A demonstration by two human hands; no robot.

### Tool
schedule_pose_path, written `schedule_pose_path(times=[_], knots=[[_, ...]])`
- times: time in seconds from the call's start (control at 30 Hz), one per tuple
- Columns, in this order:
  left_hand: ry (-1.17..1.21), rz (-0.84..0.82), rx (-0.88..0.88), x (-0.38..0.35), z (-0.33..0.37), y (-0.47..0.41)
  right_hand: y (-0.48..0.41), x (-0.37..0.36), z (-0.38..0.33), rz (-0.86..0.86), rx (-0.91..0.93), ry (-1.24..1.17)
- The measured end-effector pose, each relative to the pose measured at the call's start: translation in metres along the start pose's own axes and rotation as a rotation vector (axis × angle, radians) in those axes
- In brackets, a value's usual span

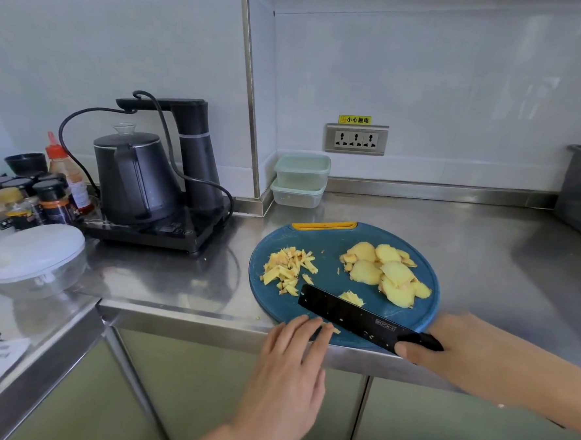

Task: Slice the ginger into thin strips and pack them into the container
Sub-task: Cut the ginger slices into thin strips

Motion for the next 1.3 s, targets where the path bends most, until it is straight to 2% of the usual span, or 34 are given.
schedule_pose_path(times=[0.2,0.33,0.6,0.83,1.03,1.3], knots=[[0.014,0.031,-0.028,-0.004,-0.004,0.008,0.001,-0.001,0.001,-0.031,-0.026,-0.005],[-0.035,-0.013,-0.046,-0.005,-0.004,0.004,0.001,0.002,-0.001,-0.034,-0.028,-0.021],[-0.176,-0.07,0.081,-0.011,0.017,-0.018,0.0,0.01,0.001,0.022,-0.05,-0.03],[-0.147,-0.061,0.04,-0.007,0.012,-0.013,-0.003,0.0,0.004,0.03,0.022,-0.004],[-0.129,-0.012,0.025,-0.006,0.01,-0.009,-0.012,-0.001,0.005,0.029,-0.016,0.021],[-0.071,-0.036,0.06,-0.005,0.001,-0.011,-0.015,0.024,-0.002,0.059,-0.06,0.147]])
Point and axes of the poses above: each hand's wrist, its own y-axis away from the middle knuckle, its own x-axis out of the back of the hand, z = x × y, the point moved 2 cm from there along -y, towards the middle knuckle, and after that the axes turned 14 degrees about -x, right-handed, at the moved point
